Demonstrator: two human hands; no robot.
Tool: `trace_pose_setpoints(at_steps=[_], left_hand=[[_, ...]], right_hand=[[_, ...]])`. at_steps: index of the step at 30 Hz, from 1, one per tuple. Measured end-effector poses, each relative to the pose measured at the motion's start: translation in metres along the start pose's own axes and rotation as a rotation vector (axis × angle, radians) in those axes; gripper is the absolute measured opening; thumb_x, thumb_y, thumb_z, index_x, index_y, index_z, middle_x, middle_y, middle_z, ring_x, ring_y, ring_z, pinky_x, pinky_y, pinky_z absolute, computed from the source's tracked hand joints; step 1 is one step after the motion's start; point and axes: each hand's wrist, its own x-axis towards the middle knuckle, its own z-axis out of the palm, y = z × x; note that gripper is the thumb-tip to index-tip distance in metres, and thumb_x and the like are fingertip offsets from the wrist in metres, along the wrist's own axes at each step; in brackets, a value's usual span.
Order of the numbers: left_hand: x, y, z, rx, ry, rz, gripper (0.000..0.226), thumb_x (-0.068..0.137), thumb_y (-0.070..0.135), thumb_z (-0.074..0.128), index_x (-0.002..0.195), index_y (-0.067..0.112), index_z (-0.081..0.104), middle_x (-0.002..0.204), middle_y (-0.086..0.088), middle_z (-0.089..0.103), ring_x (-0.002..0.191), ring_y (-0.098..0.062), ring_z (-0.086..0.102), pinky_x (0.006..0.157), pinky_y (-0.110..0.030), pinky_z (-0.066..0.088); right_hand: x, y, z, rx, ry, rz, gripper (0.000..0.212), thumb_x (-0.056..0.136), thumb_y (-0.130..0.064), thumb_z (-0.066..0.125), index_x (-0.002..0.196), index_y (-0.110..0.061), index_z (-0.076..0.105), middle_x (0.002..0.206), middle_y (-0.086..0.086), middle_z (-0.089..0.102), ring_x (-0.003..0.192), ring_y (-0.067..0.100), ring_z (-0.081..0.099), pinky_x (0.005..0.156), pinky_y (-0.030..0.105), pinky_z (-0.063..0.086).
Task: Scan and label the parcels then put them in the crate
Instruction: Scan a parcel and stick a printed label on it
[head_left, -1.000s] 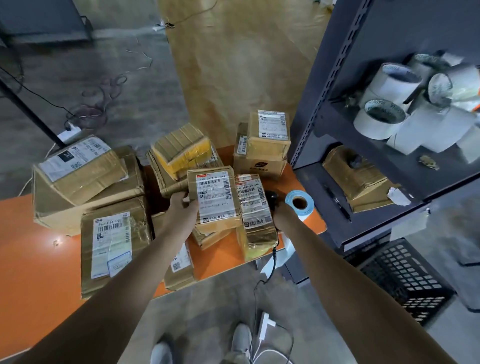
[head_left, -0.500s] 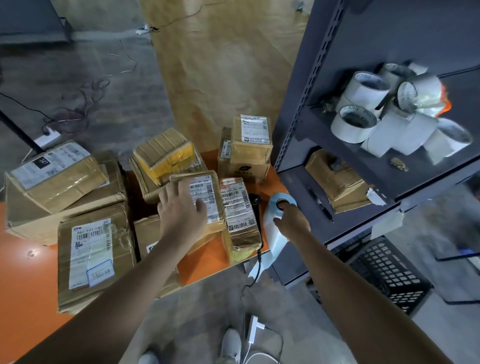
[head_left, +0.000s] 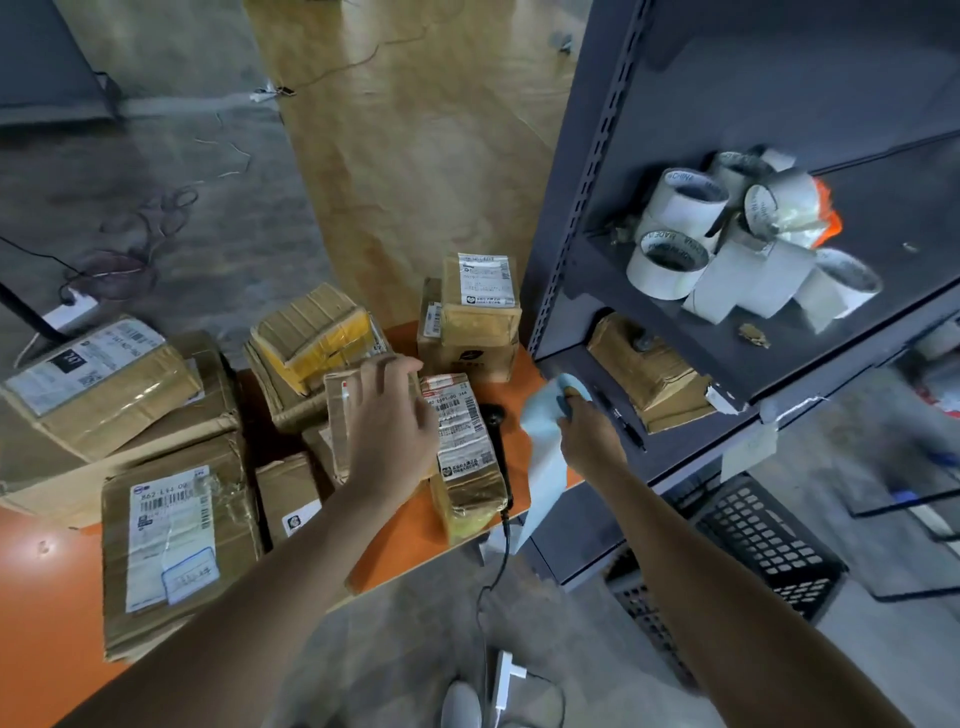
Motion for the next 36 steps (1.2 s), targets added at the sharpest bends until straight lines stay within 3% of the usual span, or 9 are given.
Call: trace_pose_setpoints(at_steps=[3,6,11,16,19,24,27,32,36], left_hand=[[0.005,0.019,-0.001,-0.190,-0.101,0.016,0.028,0.086,0.003,0.061,0.113,0.005,0.057,0.112,-0.008,0.054,0.110,-0.023,0.051,0.094,-0.028,0.044],[0.017,0.038,-0.002,-0.412,-0.383,-0.230,0.010,0.094,0.014,0.053,0.103,0.012,0.058,0.094,0.005,0.053,0.095,-0.014,0.054,0.093,-0.031,0.044],[0.029,0.051,-0.003,-0.776,-0.550,-0.583,0.021,0.085,0.044,0.063,0.089,0.024,0.064,0.099,-0.004,0.066,0.092,-0.020,0.062,0.077,-0.035,0.053],[0.029,0.048,-0.007,-1.078,-0.525,-0.632,0.003,0.086,0.018,0.071,0.088,0.019,0.068,0.075,0.009,0.069,0.066,-0.003,0.061,0.057,-0.019,0.042],[0.024,0.040,-0.009,-1.111,-0.536,-0.601,0.006,0.087,0.012,0.070,0.089,0.017,0.072,0.066,0.012,0.069,0.053,0.000,0.056,0.052,-0.017,0.039],[0.016,0.029,-0.007,-1.138,-0.556,-0.616,0.018,0.086,0.006,0.069,0.103,0.009,0.071,0.086,-0.002,0.074,0.064,-0.005,0.064,0.054,-0.015,0.044],[0.011,0.023,-0.005,-1.077,-0.605,-0.579,0.021,0.083,0.007,0.073,0.102,0.010,0.067,0.096,-0.006,0.073,0.079,-0.016,0.063,0.064,-0.024,0.044],[0.010,0.022,-0.006,-1.079,-0.675,-0.578,0.015,0.083,0.015,0.074,0.096,0.014,0.067,0.092,-0.007,0.069,0.082,-0.021,0.060,0.070,-0.028,0.046],[0.021,0.025,-0.011,-1.248,-0.616,-0.976,0.041,0.088,0.049,0.064,0.103,0.012,0.067,0.078,-0.004,0.057,0.062,-0.012,0.043,0.052,-0.022,0.036]], right_hand=[[-0.013,-0.016,-0.025,0.120,0.064,-0.038,0.047,0.104,-0.018,0.039,0.151,-0.015,0.032,0.136,0.011,0.052,0.107,0.025,0.055,0.074,0.027,0.046],[-0.031,-0.033,-0.047,0.195,0.098,-0.092,0.041,0.105,-0.021,0.039,0.146,-0.014,0.039,0.110,0.006,0.054,0.083,0.015,0.047,0.053,0.014,0.026],[-0.059,-0.058,-0.062,0.369,0.067,-0.207,0.033,0.105,-0.016,0.039,0.137,-0.016,0.048,0.116,-0.001,0.062,0.079,-0.001,0.056,0.058,0.010,0.041],[-0.071,-0.069,-0.062,0.469,0.015,-0.247,0.023,0.103,-0.005,0.041,0.120,-0.013,0.054,0.098,-0.012,0.061,0.075,-0.020,0.053,0.063,0.004,0.041],[-0.074,-0.070,-0.061,0.449,-0.039,-0.264,0.022,0.103,-0.008,0.044,0.114,-0.024,0.053,0.097,-0.018,0.059,0.075,-0.019,0.055,0.066,0.010,0.042],[-0.069,-0.067,-0.061,0.388,-0.130,-0.269,0.028,0.096,-0.027,0.056,0.123,-0.029,0.060,0.123,-0.010,0.059,0.106,0.002,0.062,0.084,0.021,0.048],[-0.067,-0.075,-0.061,0.511,-0.062,-0.229,0.038,0.093,-0.037,0.062,0.129,-0.023,0.058,0.117,-0.008,0.067,0.107,0.005,0.063,0.094,0.038,0.053],[-0.063,-0.085,-0.058,0.535,-0.019,-0.266,0.031,0.091,-0.029,0.069,0.119,-0.033,0.056,0.109,-0.003,0.071,0.101,0.008,0.067,0.096,0.039,0.053],[-0.065,-0.085,-0.060,0.518,-0.048,-0.305,0.040,0.090,-0.013,0.069,0.110,-0.044,0.054,0.107,-0.005,0.069,0.103,0.009,0.066,0.097,0.038,0.052]])
